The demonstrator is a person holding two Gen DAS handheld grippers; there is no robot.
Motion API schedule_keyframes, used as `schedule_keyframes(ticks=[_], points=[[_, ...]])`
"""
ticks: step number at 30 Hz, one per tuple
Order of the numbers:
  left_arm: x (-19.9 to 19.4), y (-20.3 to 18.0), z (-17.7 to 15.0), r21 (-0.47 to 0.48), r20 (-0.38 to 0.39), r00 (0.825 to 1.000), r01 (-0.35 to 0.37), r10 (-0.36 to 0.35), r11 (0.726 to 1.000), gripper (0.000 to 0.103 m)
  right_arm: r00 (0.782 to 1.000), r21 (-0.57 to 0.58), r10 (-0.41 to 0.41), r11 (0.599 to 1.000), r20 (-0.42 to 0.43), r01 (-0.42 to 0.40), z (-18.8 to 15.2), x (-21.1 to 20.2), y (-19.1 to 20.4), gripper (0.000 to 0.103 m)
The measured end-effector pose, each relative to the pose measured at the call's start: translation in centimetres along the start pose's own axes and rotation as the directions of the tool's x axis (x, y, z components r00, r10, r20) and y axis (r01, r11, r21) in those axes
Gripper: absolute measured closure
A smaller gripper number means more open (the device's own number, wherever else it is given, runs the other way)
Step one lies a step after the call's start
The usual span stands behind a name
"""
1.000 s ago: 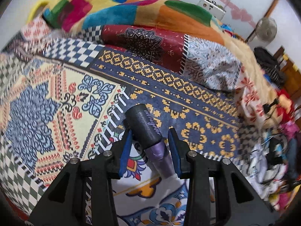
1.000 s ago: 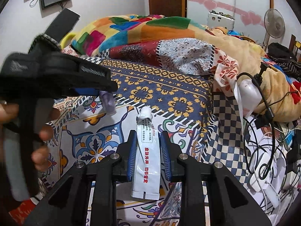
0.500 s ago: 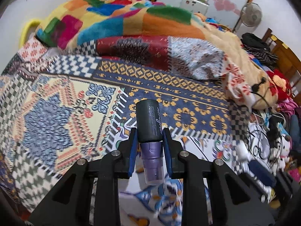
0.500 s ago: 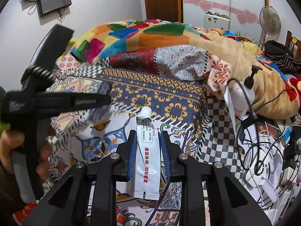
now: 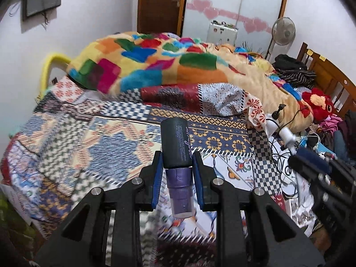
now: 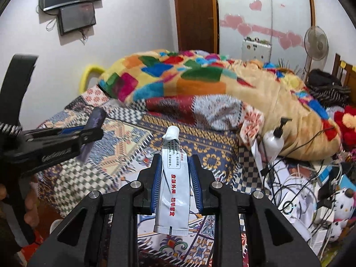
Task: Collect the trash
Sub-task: 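Carry the bottle and tube with both tools over the white bin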
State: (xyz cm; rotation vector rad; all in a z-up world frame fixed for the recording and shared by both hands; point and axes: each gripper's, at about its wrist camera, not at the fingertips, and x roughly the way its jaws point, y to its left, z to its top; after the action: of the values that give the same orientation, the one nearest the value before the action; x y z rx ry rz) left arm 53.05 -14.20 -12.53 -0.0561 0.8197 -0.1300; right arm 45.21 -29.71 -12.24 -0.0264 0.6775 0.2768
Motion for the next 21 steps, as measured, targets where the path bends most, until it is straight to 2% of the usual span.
schedule_keyframes(ticks=[10,21], points=[[-10.9,4.9,-3.2,-0.025,0.095,0.994,-0.057,0.059,0.998,0.078,0.996,-0.067,0.040,0.997,0.085,-0.035,1.6,-6.4,5.7,0.080],[-20.7,11.8,-9.1,-0.122,0.154,0.976,-0.135,0.153,0.983,0.078,0.986,-0.147,0.133,0.982,0.103,-0.117,0.8,-10.6,13.7,0.080]])
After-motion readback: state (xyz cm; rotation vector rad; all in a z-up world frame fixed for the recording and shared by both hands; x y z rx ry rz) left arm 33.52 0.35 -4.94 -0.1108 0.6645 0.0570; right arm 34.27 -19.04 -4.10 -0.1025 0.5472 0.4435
